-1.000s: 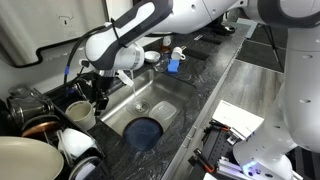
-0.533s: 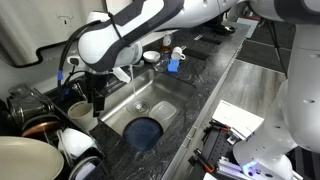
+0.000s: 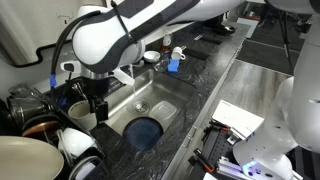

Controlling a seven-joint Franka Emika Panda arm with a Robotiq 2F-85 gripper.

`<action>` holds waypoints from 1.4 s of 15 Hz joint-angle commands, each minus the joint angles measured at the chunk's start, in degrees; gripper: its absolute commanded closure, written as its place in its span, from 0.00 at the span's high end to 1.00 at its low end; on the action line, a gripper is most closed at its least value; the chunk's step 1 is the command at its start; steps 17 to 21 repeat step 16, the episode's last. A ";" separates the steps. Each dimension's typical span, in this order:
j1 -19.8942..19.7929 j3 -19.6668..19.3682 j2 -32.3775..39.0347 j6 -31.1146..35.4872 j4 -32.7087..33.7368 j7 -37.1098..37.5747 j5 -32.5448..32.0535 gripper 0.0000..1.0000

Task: Move the mug to the left side of the sink

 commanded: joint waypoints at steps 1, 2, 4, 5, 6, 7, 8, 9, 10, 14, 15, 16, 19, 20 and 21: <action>1.85 -0.49 -5.89 -2.90 -7.04 9.01 -1.79 1.00; 2.46 -0.62 -7.29 -3.37 -8.93 12.71 -2.40 1.00; 3.45 -0.64 -9.70 -5.01 -11.78 19.93 -3.95 1.00; 3.90 -0.64 -11.03 -5.85 -13.31 23.51 -5.02 1.00; 4.26 -0.63 -12.26 -7.15 -14.59 27.07 -5.94 1.00; 4.49 -0.59 -13.72 -8.08 -16.21 30.39 -6.35 1.00; 4.58 -0.59 -15.38 -8.49 -18.18 33.84 -5.73 1.00; 4.68 -0.59 -17.07 -8.77 -20.03 36.35 -4.79 1.00; 4.81 -0.68 -18.94 -8.46 -22.29 38.96 -4.00 1.00; 5.30 -1.02 -26.97 -6.40 -30.80 48.88 -4.25 1.00; 5.34 -1.08 -29.12 -6.32 -32.76 51.43 -4.66 1.00; 5.39 -1.06 -31.12 -6.00 -34.56 53.53 -5.26 1.00; 5.39 -1.06 -31.12 -6.00 -34.56 53.53 -5.26 1.00; 5.39 -1.06 -31.12 -6.00 -34.56 53.53 -5.26 1.00; 5.39 -1.06 -31.12 -6.00 -34.56 53.53 -5.26 1.00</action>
